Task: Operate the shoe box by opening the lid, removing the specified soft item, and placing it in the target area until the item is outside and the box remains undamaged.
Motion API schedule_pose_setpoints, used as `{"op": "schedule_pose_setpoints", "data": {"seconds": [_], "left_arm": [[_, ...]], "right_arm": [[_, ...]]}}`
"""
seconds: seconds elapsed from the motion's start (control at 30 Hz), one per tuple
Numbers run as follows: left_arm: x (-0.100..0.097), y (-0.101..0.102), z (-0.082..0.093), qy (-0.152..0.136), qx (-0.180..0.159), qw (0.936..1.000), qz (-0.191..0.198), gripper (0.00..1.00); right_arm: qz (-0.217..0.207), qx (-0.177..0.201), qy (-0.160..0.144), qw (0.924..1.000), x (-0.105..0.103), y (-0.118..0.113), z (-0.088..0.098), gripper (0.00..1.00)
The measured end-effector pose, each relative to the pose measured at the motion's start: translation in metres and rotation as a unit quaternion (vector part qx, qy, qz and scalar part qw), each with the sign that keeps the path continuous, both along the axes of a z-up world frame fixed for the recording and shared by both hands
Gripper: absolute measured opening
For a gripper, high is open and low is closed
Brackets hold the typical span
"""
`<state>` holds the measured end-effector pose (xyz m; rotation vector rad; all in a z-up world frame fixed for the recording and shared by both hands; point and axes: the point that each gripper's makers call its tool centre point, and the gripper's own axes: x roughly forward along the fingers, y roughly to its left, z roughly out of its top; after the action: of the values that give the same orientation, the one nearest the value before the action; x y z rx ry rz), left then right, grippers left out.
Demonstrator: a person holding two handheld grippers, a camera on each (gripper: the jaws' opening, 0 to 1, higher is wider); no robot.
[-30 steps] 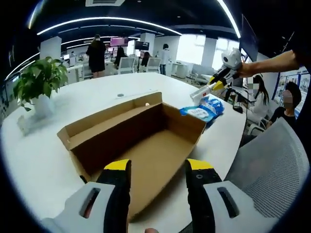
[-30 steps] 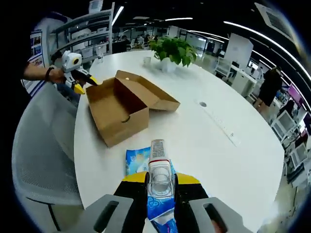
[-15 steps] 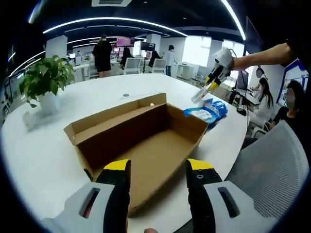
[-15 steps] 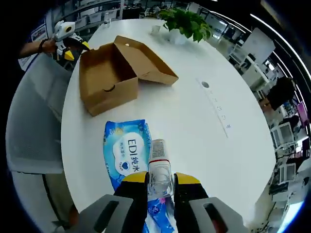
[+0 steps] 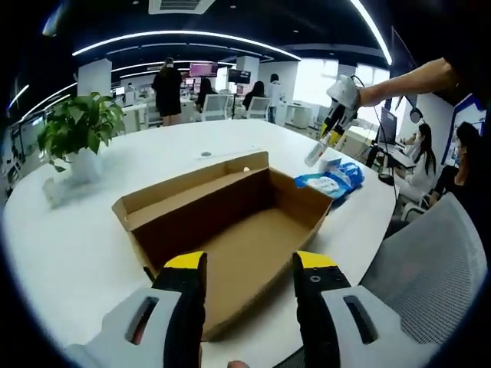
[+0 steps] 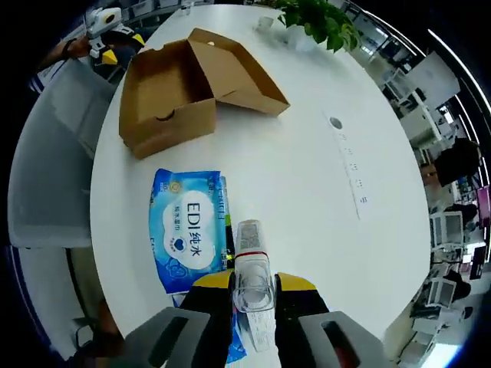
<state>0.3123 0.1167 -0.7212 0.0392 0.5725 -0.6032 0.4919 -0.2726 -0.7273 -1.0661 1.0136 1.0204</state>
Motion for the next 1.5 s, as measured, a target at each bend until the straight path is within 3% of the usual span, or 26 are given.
{"op": "schedule_pose_setpoints", "data": {"seconds": [0.6, 1.5], "left_arm": [[0.002, 0.005, -0.006, 0.008, -0.003, 0.9999, 0.012, 0.44], [0.0, 0.008, -0.01, 0.014, -0.002, 0.9997, 0.018, 0.44]], "right_arm": [[0.029, -0.048, 0.023, 0.9982, -0.006, -0.013, -0.015, 0.16], [0.044, -0.091, 0.045, 0.9938, 0.004, -0.031, -0.037, 0.16]]}}
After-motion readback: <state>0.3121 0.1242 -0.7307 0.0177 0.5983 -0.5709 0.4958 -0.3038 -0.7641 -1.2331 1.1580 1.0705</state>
